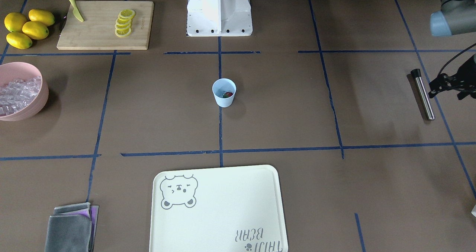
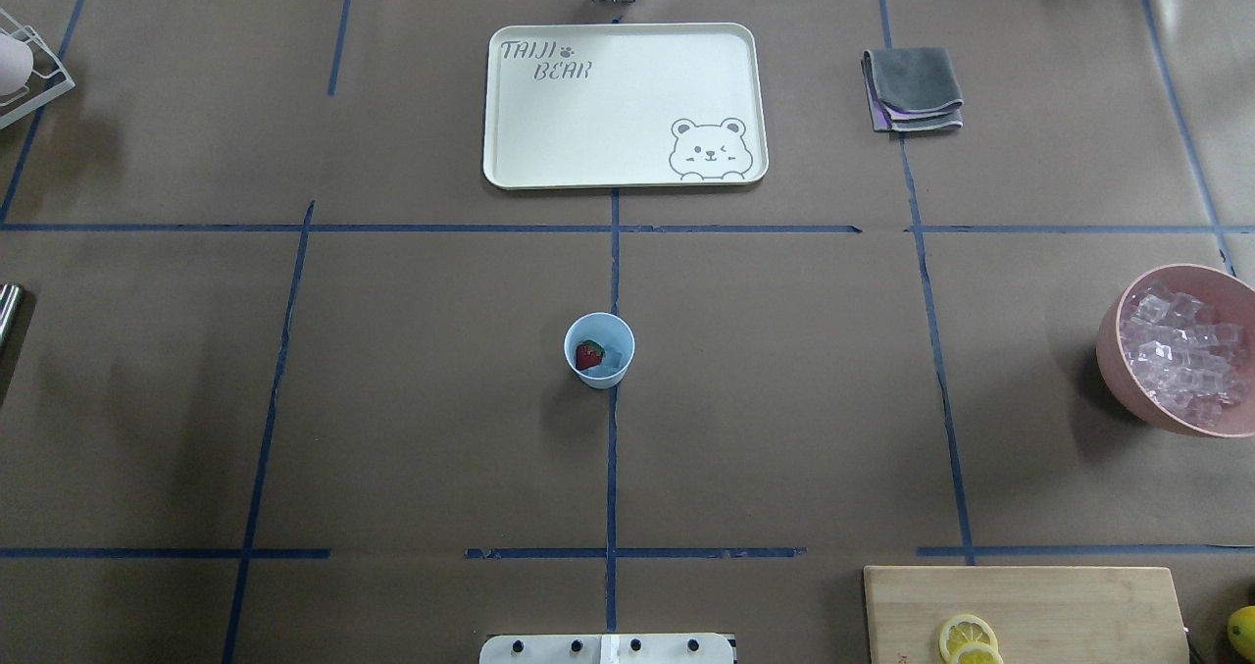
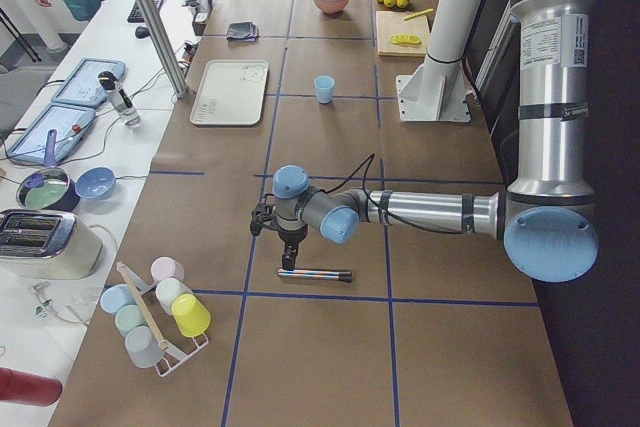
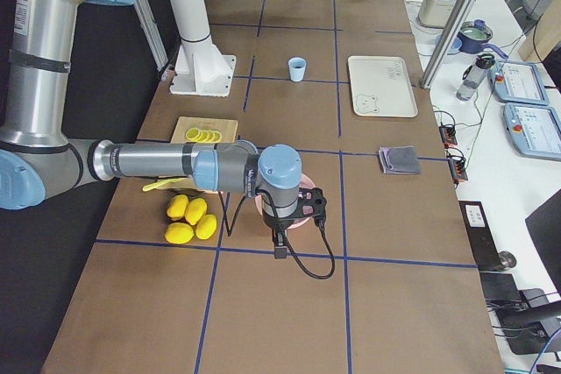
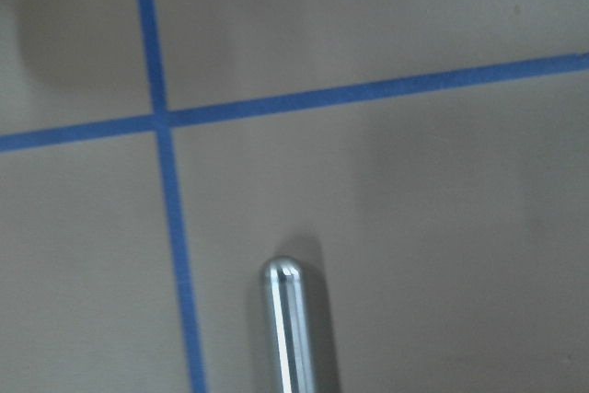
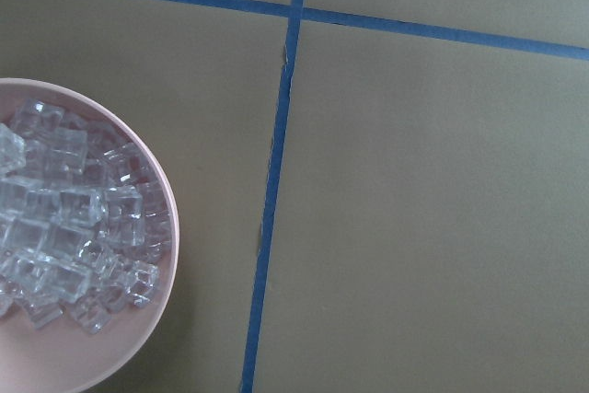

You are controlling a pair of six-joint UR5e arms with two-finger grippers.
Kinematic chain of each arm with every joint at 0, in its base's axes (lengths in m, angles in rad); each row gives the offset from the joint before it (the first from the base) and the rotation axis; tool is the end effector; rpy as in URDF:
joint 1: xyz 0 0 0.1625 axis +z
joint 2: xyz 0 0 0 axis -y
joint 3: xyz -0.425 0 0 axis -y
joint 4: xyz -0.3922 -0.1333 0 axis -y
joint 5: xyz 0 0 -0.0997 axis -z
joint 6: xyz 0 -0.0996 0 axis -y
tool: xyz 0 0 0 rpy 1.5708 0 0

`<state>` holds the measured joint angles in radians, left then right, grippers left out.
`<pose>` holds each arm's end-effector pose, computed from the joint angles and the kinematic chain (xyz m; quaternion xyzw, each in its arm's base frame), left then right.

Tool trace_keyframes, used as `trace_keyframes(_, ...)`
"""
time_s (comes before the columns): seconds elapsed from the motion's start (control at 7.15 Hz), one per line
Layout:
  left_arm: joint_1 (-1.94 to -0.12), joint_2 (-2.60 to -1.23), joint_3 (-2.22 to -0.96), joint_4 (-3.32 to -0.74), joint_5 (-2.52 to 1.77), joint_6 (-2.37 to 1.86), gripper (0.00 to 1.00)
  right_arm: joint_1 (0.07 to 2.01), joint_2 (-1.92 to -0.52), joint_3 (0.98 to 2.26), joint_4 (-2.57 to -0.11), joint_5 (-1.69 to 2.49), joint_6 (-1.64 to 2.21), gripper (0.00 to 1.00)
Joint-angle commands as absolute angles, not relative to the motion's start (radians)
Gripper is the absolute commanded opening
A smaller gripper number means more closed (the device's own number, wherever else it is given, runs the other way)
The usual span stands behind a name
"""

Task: Mash ice and strawberries in cup

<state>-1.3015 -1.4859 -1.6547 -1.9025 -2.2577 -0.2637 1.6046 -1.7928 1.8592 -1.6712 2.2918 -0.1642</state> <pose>0.0589 -0.4770 0.6268 0.0620 0.3612 0.0580 0.9286 0.0809 -0.3923 0.6292 0.0190 -0.3525 -0.0550 0.9340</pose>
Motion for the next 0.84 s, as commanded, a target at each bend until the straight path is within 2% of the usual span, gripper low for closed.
trace_keyframes(0.0,-1.539,-1.488,-1.765,-1.513,-2.301,0.097,1.00,1.605,-1.790,1.859,-1.672,2.289,-0.164,1.00)
trace_keyframes(0.14,-1.596,-1.482,-1.785,-1.399,-2.302,0.133,1.00,1.605,-1.790,1.858,-1.672,2.289,-0.164,1.00)
trace_keyframes(0.7,-1.598,-1.485,-1.764,-1.405,-2.335,0.129,1.00,1.605,-1.789,1.858,-1.672,2.287,-0.164,1.00)
